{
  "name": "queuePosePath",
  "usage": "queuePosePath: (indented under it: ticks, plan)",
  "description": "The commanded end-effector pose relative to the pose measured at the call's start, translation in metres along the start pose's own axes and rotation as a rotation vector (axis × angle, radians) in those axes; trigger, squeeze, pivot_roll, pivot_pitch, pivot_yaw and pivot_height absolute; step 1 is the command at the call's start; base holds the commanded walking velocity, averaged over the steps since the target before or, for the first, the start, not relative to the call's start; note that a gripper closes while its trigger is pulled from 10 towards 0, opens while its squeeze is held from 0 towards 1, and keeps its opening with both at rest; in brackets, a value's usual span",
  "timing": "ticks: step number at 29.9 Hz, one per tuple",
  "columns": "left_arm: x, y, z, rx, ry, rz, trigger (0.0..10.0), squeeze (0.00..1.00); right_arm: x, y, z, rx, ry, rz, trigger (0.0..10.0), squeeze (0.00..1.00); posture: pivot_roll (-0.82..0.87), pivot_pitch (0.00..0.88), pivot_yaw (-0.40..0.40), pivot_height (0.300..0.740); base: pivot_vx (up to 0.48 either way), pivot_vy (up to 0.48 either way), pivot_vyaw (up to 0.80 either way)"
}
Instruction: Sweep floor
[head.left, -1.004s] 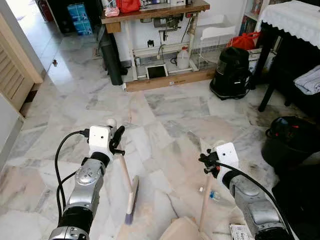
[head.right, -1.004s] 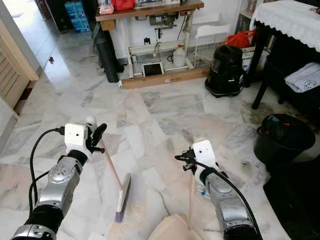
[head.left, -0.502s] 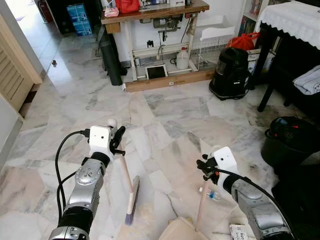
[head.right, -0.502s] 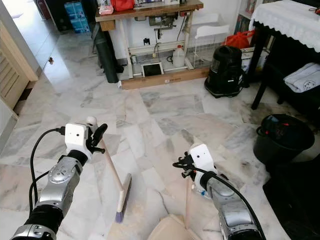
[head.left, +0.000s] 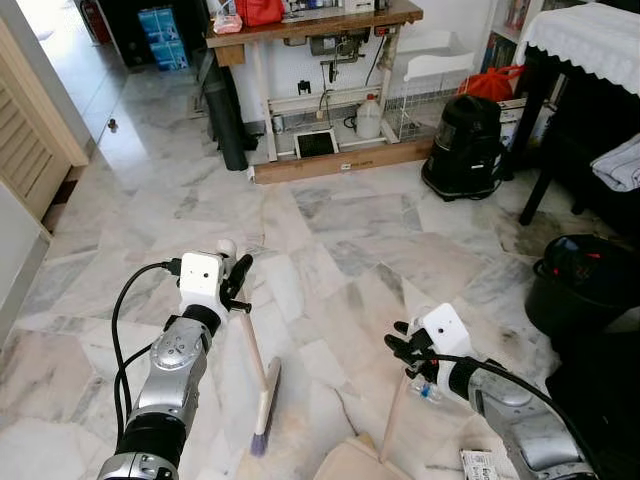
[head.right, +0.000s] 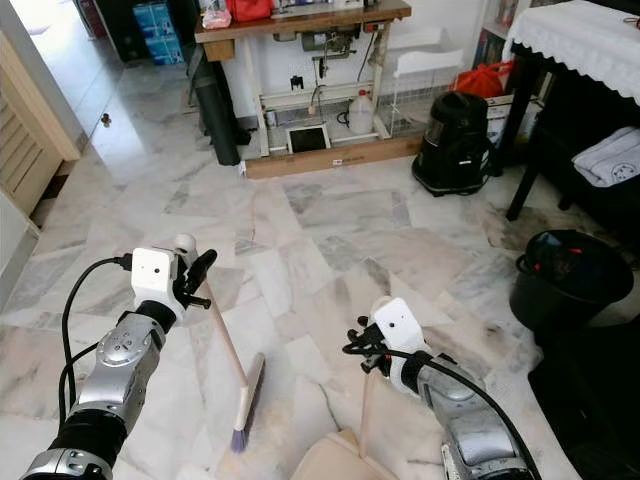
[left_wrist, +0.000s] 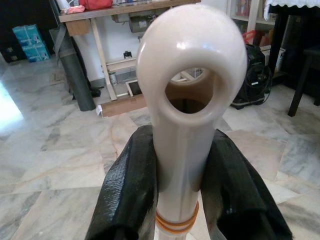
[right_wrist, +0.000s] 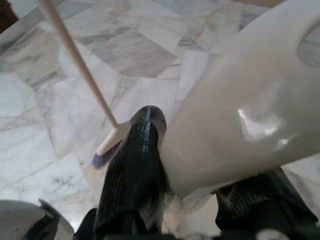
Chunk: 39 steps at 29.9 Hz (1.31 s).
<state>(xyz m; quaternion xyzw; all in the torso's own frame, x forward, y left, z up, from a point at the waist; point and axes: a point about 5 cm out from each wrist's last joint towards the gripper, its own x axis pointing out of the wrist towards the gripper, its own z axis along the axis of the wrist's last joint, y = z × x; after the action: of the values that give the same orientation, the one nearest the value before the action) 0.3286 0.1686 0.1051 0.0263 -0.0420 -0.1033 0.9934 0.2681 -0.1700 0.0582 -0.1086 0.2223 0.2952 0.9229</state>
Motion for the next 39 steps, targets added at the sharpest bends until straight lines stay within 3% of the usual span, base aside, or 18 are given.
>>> queuePosePath:
  ticks: [1, 24, 39]
  plan:
    - [0.004, 0.004, 0.011, 0.0, -0.042, 0.003, 10.0, 0.0, -0.002, 0.006, -0.011, -0.014, 0.069, 0.043, 10.0, 0.0, -0.16, 0.0, 0.071, 0.74, 0.0, 0.0, 0.0]
    - [0.005, 0.0, 0.009, -0.009, -0.028, -0.025, 10.0, 0.0, -0.015, 0.013, -0.015, -0.061, 0.068, 0.207, 10.0, 0.0, -0.16, 0.0, 0.075, 0.74, 0.0, 0.0, 0.0]
    - [0.005, -0.001, 0.009, -0.011, -0.022, -0.038, 10.0, 0.0, -0.025, 0.026, -0.012, -0.064, 0.015, 0.376, 10.0, 0.0, -0.16, 0.0, 0.077, 0.74, 0.0, 0.0, 0.0]
